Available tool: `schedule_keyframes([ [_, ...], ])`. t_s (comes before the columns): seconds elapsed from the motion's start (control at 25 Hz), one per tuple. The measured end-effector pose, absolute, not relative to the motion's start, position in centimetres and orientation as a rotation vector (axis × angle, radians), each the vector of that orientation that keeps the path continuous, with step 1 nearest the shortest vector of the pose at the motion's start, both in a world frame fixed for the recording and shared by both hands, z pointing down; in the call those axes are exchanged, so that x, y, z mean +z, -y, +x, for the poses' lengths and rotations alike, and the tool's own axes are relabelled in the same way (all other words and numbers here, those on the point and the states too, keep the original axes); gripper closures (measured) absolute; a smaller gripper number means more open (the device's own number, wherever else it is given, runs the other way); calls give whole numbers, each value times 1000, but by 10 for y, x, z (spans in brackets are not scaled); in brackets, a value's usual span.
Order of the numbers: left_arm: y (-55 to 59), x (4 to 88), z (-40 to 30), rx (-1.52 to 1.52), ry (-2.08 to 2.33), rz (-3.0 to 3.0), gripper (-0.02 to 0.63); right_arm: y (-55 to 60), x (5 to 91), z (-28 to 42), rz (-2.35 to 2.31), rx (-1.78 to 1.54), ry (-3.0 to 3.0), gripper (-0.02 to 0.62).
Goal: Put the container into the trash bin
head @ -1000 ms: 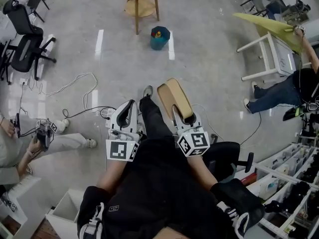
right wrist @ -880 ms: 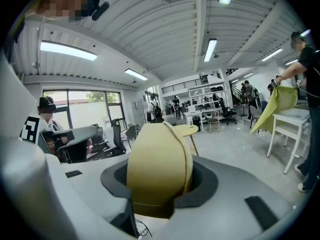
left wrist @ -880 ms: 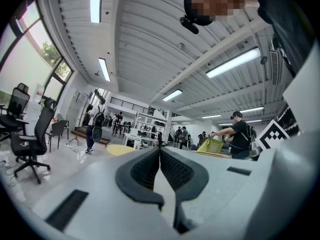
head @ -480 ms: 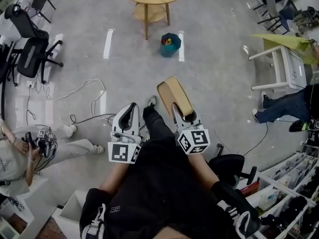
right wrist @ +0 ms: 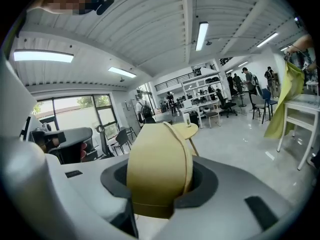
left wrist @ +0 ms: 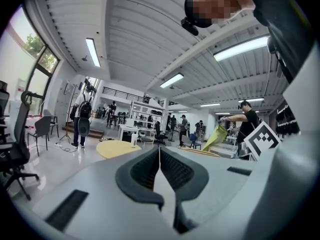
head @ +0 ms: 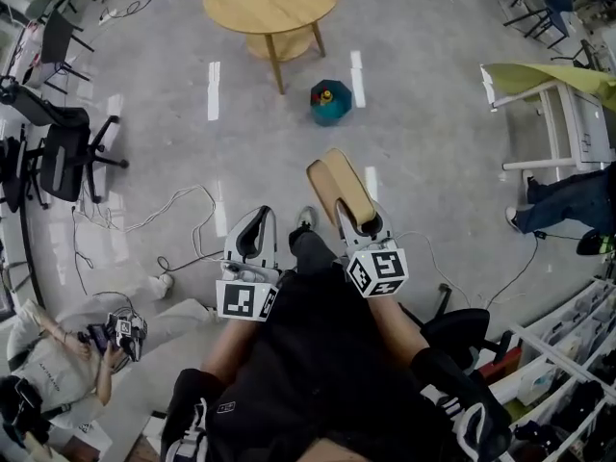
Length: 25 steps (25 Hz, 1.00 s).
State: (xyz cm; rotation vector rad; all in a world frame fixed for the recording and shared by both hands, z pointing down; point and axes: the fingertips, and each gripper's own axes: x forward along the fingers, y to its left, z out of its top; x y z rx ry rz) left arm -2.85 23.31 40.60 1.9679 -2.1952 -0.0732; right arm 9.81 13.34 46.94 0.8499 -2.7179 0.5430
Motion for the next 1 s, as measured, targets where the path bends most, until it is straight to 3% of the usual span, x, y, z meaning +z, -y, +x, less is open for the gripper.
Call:
schedule_keyframes([
  [0.64,-115,379,-82,-29,2112,2127,591,-38,482,48,997,589,2654,400],
  [1.0,0,394,-149,-71,1872,2349,591,34,498,2,1292,597,2524,402],
])
